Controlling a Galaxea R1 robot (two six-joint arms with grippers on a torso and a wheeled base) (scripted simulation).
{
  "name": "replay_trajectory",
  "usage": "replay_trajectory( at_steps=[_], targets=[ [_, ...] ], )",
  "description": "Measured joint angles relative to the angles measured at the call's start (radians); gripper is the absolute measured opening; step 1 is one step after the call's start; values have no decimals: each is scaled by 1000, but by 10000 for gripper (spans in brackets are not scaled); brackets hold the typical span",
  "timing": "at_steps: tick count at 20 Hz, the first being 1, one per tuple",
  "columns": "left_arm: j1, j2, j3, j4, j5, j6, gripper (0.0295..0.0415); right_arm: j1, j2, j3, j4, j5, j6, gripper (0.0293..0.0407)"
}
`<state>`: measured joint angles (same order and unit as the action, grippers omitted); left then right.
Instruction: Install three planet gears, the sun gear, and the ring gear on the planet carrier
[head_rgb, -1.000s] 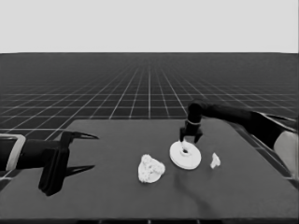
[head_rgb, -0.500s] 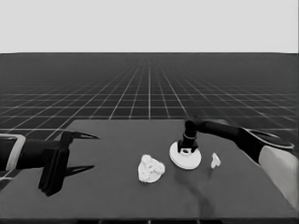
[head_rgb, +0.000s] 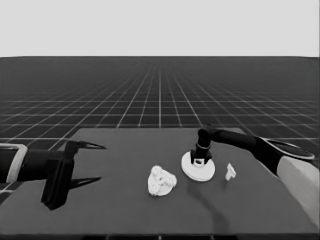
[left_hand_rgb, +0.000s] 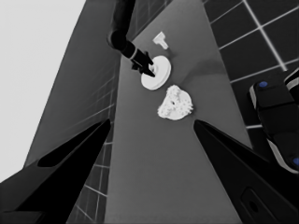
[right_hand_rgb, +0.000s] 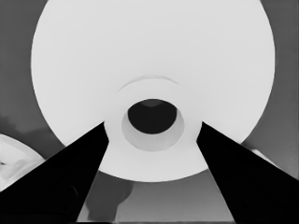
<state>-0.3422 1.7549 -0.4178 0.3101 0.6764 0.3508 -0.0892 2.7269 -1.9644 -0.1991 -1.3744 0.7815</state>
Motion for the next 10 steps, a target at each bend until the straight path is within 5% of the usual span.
replay_trajectory(
  at_steps=[3,10],
  targets=[
    [0,0,0,0,0,0,385,135,-56,130,88,-106,59,348],
    [0,0,0,0,0,0,385,171,-57,133,117,-129,60,348]
  ],
)
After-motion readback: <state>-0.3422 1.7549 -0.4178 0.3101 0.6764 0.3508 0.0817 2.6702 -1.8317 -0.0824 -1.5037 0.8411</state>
